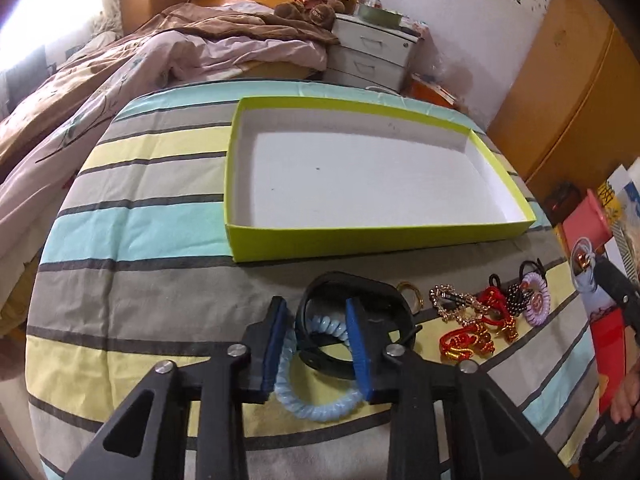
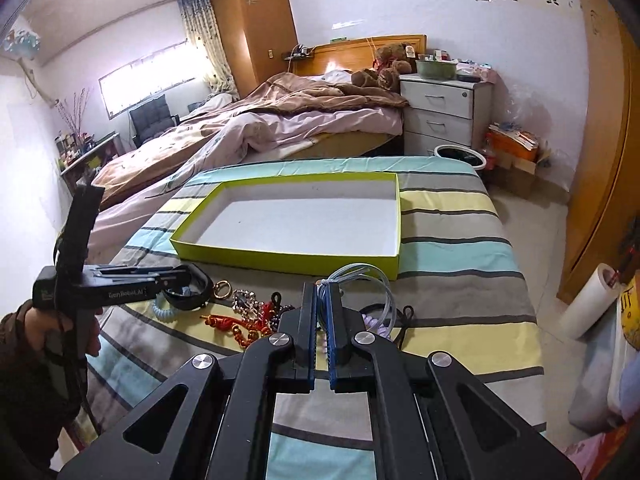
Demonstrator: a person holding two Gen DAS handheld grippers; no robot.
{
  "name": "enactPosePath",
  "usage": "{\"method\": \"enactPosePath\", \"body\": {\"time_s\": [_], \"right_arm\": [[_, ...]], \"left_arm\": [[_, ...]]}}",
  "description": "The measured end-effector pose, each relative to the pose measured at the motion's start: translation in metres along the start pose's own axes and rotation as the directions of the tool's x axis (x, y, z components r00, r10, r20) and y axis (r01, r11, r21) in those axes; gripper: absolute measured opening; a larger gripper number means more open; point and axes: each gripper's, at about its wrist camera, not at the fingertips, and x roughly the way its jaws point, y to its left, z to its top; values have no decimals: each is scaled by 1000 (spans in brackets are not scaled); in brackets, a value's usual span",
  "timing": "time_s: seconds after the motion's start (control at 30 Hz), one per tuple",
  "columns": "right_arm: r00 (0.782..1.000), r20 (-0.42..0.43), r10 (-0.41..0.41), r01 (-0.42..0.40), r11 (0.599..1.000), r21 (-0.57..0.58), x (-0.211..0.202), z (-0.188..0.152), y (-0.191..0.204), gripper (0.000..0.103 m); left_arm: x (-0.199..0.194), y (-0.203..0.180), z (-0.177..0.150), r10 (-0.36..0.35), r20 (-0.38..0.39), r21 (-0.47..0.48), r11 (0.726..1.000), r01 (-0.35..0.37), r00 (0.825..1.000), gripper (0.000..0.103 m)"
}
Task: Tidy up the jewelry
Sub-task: 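Close the left gripper on the black fitness band, then carry the black band with the left gripper while the right carries the grey bracelet into the green box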
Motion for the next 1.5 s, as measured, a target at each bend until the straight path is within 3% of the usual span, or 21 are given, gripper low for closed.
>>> {"method": "enactPosePath", "body": {"time_s": [0.03, 0.07, 0.1, 0.6, 0.97, 1.33, 1.5], "right_arm": [[1000, -2, 1, -1, 1000, 2, 1, 0, -1, 4], [1000, -2, 3, -3, 1000, 3, 1, 0, -1, 4], [1000, -3, 3, -3, 1000, 3, 1, 0, -2, 4], [1000, 14, -1, 1, 1000, 14, -5, 4, -4, 4], [1000, 24, 2, -2, 1000, -2, 0, 43, -8, 4], [998, -61, 25, -25, 1000, 1, 70, 95, -22, 4], [992, -122, 42, -41, 999, 12, 109, 107, -27, 4]], "left_arm": [[0, -1, 1, 0, 0, 1, 1000, 0, 1000, 26], [0, -2, 1, 7, 3, 8, 1000, -7, 1000, 14], [-1, -2, 2, 13, 8, 9, 1000, -13, 1000, 10], [-37, -1, 4, -25, 80, -7, 1000, 26, 996, 10], [-60, -3, 44, -61, 145, 1, 998, 61, 988, 10], [-26, 4, 88, -61, 147, 10, 998, 61, 987, 10], [3, 11, 101, -77, 113, -12, 997, 79, 991, 10]]}}
